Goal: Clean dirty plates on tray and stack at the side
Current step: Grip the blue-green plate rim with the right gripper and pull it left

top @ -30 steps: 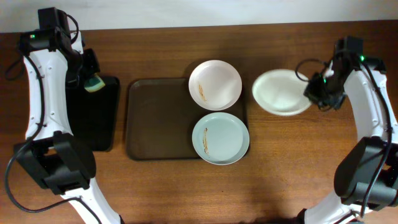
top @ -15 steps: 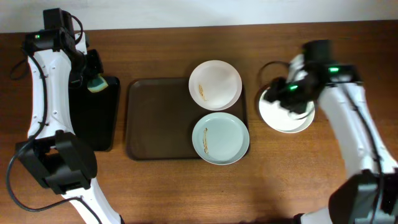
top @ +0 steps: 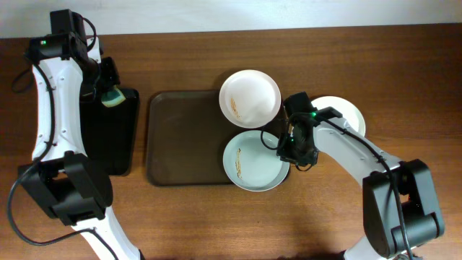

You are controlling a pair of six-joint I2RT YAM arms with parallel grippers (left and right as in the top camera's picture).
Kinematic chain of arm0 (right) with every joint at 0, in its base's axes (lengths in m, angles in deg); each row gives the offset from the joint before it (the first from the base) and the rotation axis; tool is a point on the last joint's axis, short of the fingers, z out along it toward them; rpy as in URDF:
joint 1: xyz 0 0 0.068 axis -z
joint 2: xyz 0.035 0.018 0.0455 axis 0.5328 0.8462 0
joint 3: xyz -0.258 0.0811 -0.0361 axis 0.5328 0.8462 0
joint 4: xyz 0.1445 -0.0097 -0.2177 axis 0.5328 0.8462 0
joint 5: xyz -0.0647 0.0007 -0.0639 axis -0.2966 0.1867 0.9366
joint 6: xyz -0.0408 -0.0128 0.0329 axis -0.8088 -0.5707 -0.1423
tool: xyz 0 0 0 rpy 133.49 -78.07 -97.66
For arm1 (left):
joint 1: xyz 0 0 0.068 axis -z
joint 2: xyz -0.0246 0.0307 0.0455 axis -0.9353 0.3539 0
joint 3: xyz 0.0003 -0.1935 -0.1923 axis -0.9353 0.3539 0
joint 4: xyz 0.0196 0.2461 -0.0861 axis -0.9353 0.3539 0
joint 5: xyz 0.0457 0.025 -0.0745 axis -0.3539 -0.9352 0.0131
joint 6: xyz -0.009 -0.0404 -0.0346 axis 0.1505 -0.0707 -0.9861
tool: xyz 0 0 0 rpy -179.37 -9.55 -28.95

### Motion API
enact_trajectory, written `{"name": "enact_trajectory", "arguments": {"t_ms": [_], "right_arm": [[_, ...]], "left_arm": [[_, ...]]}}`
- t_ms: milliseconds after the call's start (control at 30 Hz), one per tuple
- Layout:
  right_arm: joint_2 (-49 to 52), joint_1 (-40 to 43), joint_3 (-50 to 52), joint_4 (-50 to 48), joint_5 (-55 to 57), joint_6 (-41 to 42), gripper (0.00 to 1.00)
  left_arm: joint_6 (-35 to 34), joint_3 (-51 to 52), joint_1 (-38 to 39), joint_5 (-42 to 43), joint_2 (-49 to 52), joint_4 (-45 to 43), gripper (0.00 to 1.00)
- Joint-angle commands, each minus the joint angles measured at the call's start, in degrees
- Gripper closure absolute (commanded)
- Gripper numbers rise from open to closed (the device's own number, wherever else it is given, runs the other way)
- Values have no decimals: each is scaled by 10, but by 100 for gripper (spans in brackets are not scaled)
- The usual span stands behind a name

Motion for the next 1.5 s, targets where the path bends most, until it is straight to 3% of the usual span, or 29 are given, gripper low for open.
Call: {"name": "enact_trajectory", "arguments": {"t_ms": [0,167,333,533,667,867,933,967,1000,1033,1100,1167,1233,1300,1333,1367,1467], "right_arm": [[3,-22,4,-5,18,-3,75],[3,-23,4,-2,17,-8,76],[20,-22,4,2,5,-12,96],[19,-46,-56,30,-71,-20,96],[19,-142,-75,-37,-19,47,96],[59,-177,-77,-194,-21,123,96],[83,-184,-77,-206,-22,128,96],[84,-184,-77,-208,-26,128,85],[84,-183,-78,-209,-25,127,61],[84,-181,-78,-214,-19,127,52],[90,-170,-78,-248,3,116,49],[106,-167,-79,-273,0,110,53],[134,-167,-83,-288,-23,111,68],[150,-168,-94,-290,-26,113,74],[154,-168,-96,-289,-28,117,81],[155,-168,-96,-289,-29,124,96],[155,-167,-96,-284,-41,123,96]], "left_arm": [[7,3,2,4,-3,-3,99],[7,3,2,4,-3,-2,99],[7,3,2,4,-3,-1,99],[7,3,2,4,-3,2,99],[7,3,2,8,-3,3,99],[7,3,2,17,-3,10,99],[7,3,2,17,-3,18,99],[7,3,2,17,-3,21,99],[7,3,2,17,-3,23,99],[7,3,2,17,-3,25,99],[7,3,11,32,-3,28,99],[30,4,32,32,-3,27,99],[33,4,57,32,-3,27,99],[50,4,71,32,-3,27,99],[50,4,78,32,-3,27,99],[50,5,88,33,-3,27,99],[50,58,128,34,-3,5,99]]}}
